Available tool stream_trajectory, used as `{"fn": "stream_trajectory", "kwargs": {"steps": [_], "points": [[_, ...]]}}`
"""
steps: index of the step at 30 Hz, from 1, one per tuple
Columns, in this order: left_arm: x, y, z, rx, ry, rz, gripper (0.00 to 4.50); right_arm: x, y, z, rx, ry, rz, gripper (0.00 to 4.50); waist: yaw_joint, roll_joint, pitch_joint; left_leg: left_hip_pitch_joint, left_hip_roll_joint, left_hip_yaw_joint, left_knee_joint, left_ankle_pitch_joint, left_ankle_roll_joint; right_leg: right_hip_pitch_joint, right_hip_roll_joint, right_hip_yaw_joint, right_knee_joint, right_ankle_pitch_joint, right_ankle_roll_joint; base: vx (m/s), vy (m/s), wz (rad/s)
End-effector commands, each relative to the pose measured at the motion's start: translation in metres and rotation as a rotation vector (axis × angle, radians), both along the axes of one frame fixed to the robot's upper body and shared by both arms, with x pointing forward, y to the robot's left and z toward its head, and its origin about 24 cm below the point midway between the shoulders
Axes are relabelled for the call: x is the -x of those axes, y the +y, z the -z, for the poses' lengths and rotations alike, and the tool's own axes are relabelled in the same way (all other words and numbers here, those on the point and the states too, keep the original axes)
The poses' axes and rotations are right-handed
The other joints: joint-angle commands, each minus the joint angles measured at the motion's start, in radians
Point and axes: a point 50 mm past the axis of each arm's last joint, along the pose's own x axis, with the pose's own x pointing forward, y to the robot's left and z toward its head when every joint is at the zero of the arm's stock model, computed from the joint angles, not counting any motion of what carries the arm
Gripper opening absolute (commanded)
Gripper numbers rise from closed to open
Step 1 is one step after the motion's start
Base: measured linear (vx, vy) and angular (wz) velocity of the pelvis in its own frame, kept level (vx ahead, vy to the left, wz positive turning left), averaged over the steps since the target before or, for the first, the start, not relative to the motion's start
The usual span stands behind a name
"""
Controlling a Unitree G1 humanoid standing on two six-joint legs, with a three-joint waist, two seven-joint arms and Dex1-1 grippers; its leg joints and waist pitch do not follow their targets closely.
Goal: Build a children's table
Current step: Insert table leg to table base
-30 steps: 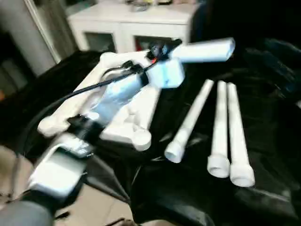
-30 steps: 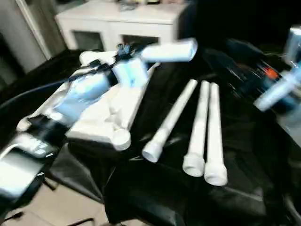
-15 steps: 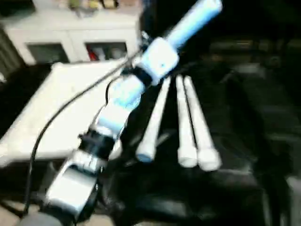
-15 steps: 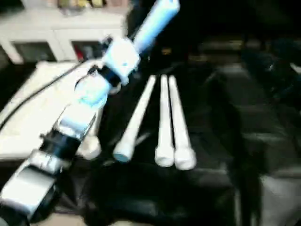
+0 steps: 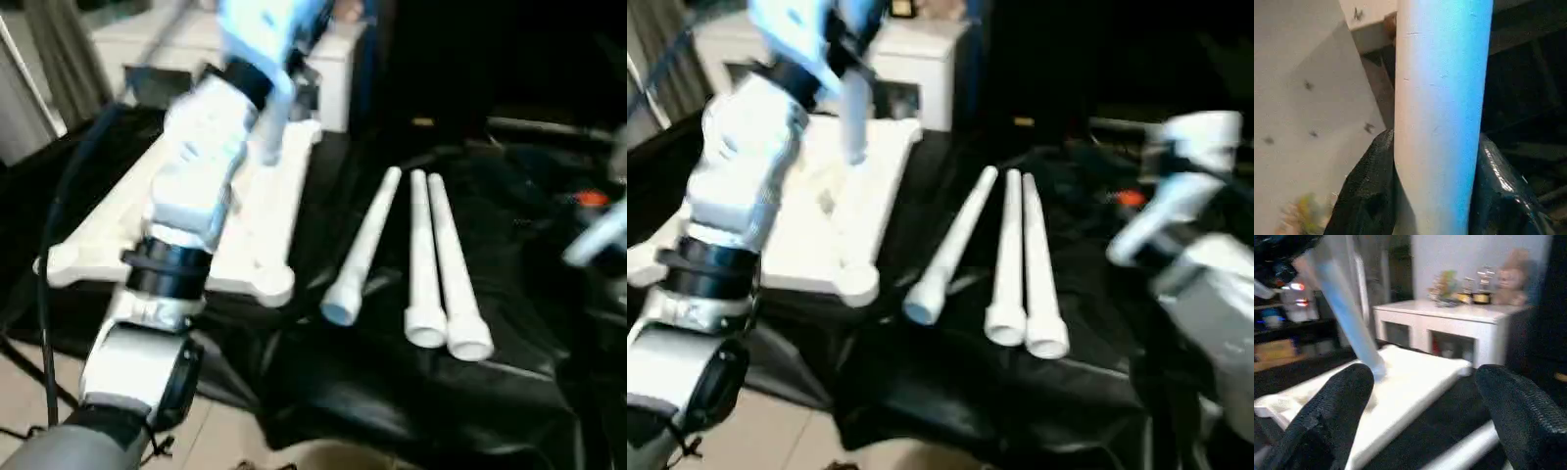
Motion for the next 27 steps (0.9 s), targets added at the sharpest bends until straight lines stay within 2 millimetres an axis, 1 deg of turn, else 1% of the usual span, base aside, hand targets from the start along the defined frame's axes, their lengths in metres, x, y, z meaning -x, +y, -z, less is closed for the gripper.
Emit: {"fn": "stream_trajectory", "kwargs": {"steps": [1, 2, 3, 4, 5, 6, 7, 8, 9, 10, 11, 12, 13, 14, 15, 16, 17, 18, 19, 20, 22, 23, 24, 25, 26, 27], "points": [[0.003, -0.007, -0.015, 0.049, 0.017, 0.071, 1.59, -0.005, 0.001, 0.004, 0.003, 0.002, -0.019, 4.22, 0.012, -0.008, -0.050, 0.044, 0.069, -0.032, -0.165, -0.796, -0.130, 0.025, -0.039, 0.041, -0.045, -0.341, -0.088, 0.000, 0.000, 0.00], [0.002, -0.010, -0.014, 0.117, 0.098, 0.138, 1.59, -0.008, 0.006, 0.009, -0.001, 0.010, -0.042, 4.26, 0.015, -0.025, -0.047, 0.062, 0.051, -0.019, -0.139, -0.756, -0.125, 0.006, -0.051, 0.044, -0.078, -0.449, -0.084, 0.000, 0.000, 0.00], [0.001, -0.013, -0.011, 0.165, 0.168, 0.206, 1.58, -0.010, 0.012, 0.014, -0.004, 0.018, -0.065, 4.32, 0.027, -0.045, -0.042, 0.105, 0.012, -0.001, -0.065, -0.588, -0.090, -0.029, -0.085, 0.025, -0.155, -0.685, -0.056, 0.000, 0.000, 0.00], [0.002, -0.015, -0.009, 0.183, 0.198, 0.242, 1.58, -0.011, 0.015, 0.016, -0.003, 0.023, -0.078, 4.42, 0.028, -0.054, -0.037, 0.114, -0.001, 0.008, -0.030, -0.495, -0.065, -0.035, -0.096, 0.007, -0.184, -0.770, -0.037, 0.000, 0.000, 0.00], [0.004, -0.020, -0.002, 0.200, 0.253, 0.314, 1.58, -0.012, 0.023, 0.021, 0.009, 0.031, -0.104, 4.48, 0.022, -0.025, -0.039, 0.084, 0.029, -0.011, -0.052, -0.488, -0.054, 0.025, -0.086, -0.069, -0.191, -0.765, 0.036, 0.000, 0.000, 0.00], [0.006, -0.022, 0.002, 0.202, 0.290, 0.356, 1.58, -0.011, 0.028, 0.023, 0.013, 0.033, -0.125, 4.48, 0.014, -0.004, -0.036, 0.043, 0.070, -0.031, -0.116, -0.644, -0.068, 0.066, -0.054, -0.085, -0.127, -0.642, 0.046, 0.063, 0.086, -0.19], [0.008, -0.023, 0.003, 0.197, 0.301, 0.375, 1.58, -0.011, 0.030, 0.023, 0.014, 0.032, -0.140, 4.50, 0.044, 0.027, -0.047, -0.036, 0.084, -0.028, -0.227, -0.849, -0.111, 0.112, -0.007, -0.013, 0.072, -0.156, -0.023, 0.063, 0.086, -0.19], [0.009, -0.024, 0.004, 0.193, 0.310, 0.389, 1.58, -0.011, 0.031, 0.024, 0.015, 0.032, -0.150, 4.50, 0.032, -0.009, -0.064, 0.041, 0.060, -0.027, -0.209, -0.821, -0.081, 0.062, -0.005, 0.035, 0.052, -0.112, -0.040, 0.064, 0.031, -0.01], [0.015, -0.025, 0.010, 0.181, 0.376, 0.467, 1.58, -0.010, 0.036, 0.025, 0.033, 0.025, -0.191, 4.50, 0.046, -0.038, -0.071, 0.045, 0.039, -0.032, -0.122, -0.583, -0.125, 0.036, -0.106, 0.065, -0.052, -0.468, -0.078, 0.000, 0.000, 0.00], [0.015, -0.025, 0.010, 0.178, 0.382, 0.475, 1.58, -0.010, 0.036, 0.025, 0.034, 0.024, -0.196, 4.50, 0.046, -0.038, -0.071, 0.045, 0.039, -0.032, -0.122, -0.583, -0.125, 0.036, -0.106, 0.065, -0.052, -0.468, -0.078, 0.000, 0.000, 0.00], [0.017, -0.025, 0.011, 0.170, 0.397, 0.494, 1.58, -0.010, 0.036, 0.025, 0.040, 0.020, -0.206, 4.50, 0.074, -0.055, -0.072, 0.014, 0.028, -0.012, -0.072, -0.258, -0.048, 0.040, -0.137, 0.076, -0.101, -0.683, -0.057, 0.000, 0.000, 0.00], [0.018, -0.023, 0.012, 0.164, 0.435, 0.517, 1.58, -0.011, 0.036, 0.026, 0.058, 0.020, -0.217, 4.50, 0.083, -0.055, -0.077, 0.010, 0.034, -0.007, -0.078, -0.200, -0.037, 0.038, -0.126, 0.075, -0.094, -0.645, -0.056, 0.000, 0.000, 0.00], [0.018, -0.020, 0.011, 0.160, 0.467, 0.537, 1.58, -0.012, 0.035, 0.027, 0.081, 0.025, -0.228, 4.50, 0.086, -0.051, -0.077, 0.000, 0.047, -0.003, -0.102, -0.150, -0.034, 0.037, -0.095, 0.066, -0.078, -0.518, -0.075, 0.000, 0.000, 0.00], [0.019, -0.017, 0.010, 0.151, 0.489, 0.546, 1.58, -0.012, 0.033, 0.029, 0.116, 0.029, -0.237, 4.50, 0.090, -0.041, -0.079, -0.003, 0.053, -0.001, -0.116, -0.171, -0.047, 0.037, -0.074, 0.060, -0.061, -0.418, -0.091, 0.000, 0.000, 0.00], [0.018, -0.014, 0.009, 0.138, 0.513, 0.556, 1.58, -0.012, 0.031, 0.032, 0.160, 0.043, -0.259, 4.50, 0.090, -0.041, -0.076, 0.000, 0.056, 0.000, -0.123, -0.214, -0.054, 0.034, -0.069, 0.059, -0.060, -0.403, -0.098, 0.000, 0.000, 0.00], [0.018, -0.011, 0.006, 0.139, 0.535, 0.574, 1.58, -0.011, 0.031, 0.035, 0.201, 0.057, -0.286, 4.50, 0.088, -0.036, -0.071, 0.007, 0.057, 0.001, -0.127, -0.312, -0.074, 0.026, -0.065, 0.062, -0.059, -0.424, -0.101, 0.000, 0.000, 0.00], [0.019, -0.009, 0.005, 0.142, 0.543, 0.583, 1.58, -0.011, 0.031, 0.036, 0.215, 0.061, -0.296, 4.50, 0.085, -0.036, -0.066, 0.009, 0.056, 0.001, -0.128, -0.378, -0.085, 0.022, -0.064, 0.065, -0.066, -0.456, -0.099, 0.000, 0.000, 0.00], [0.019, -0.009, 0.003, 0.146, 0.549, 0.590, 1.58, -0.012, 0.030, 0.037, 0.225, 0.067, -0.301, 4.50, 0.084, -0.042, -0.064, 0.010, 0.055, 0.001, -0.129, -0.392, -0.086, 0.022, -0.065, 0.064, -0.072, -0.473, -0.095, 0.000, 0.000, 0.00], [0.019, -0.009, 0.003, 0.146, 0.549, 0.590, 1.58, -0.012, 0.030, 0.037, 0.225, 0.067, -0.301, 4.50, 0.088, -0.043, -0.066, 0.015, 0.055, 0.002, -0.127, -0.393, -0.082, 0.021, -0.070, 0.064, -0.078, -0.488, -0.093, 0.000, 0.000, 0.00], [0.020, -0.008, 0.000, 0.151, 0.558, 0.603, 1.58, -0.012, 0.030, 0.039, 0.232, 0.075, -0.306, 4.50, 0.090, -0.045, -0.066, 0.017, 0.057, 0.004, -0.127, -0.373, -0.072, 0.019, -0.070, 0.067, -0.079, -0.466, -0.101, 0.000, 0.000, 0.00], [0.024, -0.007, -0.009, 0.163, 0.573, 0.649, 1.57, -0.014, 0.031, 0.042, 0.258, 0.095, -0.331, 4.50, 0.090, -0.051, -0.062, 0.014, 0.058, 0.007, -0.129, -0.366, -0.066, 0.019, -0.067, 0.068, -0.076, -0.454, -0.107, 0.000, 0.000, 0.00], [0.027, -0.008, -0.014, 0.172, 0.579, 0.677, 1.57, -0.016, 0.032, 0.044, 0.267, 0.102, -0.347, 4.50, 0.094, -0.049, -0.065, 0.013, 0.060, 0.009, -0.129, -0.340, -0.062, 0.021, -0.067, 0.071, -0.069, -0.419, -0.123, 0.000, 0.000, 0.00], [0.029, -0.008, -0.016, 0.180, 0.581, 0.690, 1.57, -0.016, 0.033, 0.045, 0.270, 0.105, -0.355, 4.50, 0.093, -0.053, -0.064, 0.010, 0.059, 0.010, -0.130, -0.330, -0.061, 0.023, -0.064, 0.071, -0.067, -0.405, -0.126, 0.000, 0.000, 0.00], [0.031, -0.008, -0.021, 0.198, 0.589, 0.716, 1.57, -0.018, 0.035, 0.047, 0.273, 0.108, -0.368, 4.50, 0.096, -0.052, -0.066, 0.009, 0.061, 0.011, -0.133, -0.313, -0.055, 0.025, -0.063, 0.073, -0.065, -0.373, -0.132, 0.000, 0.000, 0.00], [0.031, -0.008, -0.022, 0.204, 0.593, 0.727, 1.57, -0.019, 0.036, 0.047, 0.274, 0.109, -0.376, 4.50, 0.096, -0.055, -0.067, 0.010, 0.059, 0.015, -0.131, -0.303, -0.051, 0.024, -0.060, 0.075, -0.060, -0.348, -0.143, 0.000, 0.000, 0.00], [0.033, -0.008, -0.024, 0.209, 0.597, 0.742, 1.57, -0.020, 0.038, 0.048, 0.275, 0.109, -0.386, 4.50, 0.098, -0.056, -0.067, 0.012, 0.059, 0.018, -0.130, -0.294, -0.048, 0.024, -0.061, 0.076, -0.063, -0.340, -0.146, 0.000, 0.000, 0.00]]}}
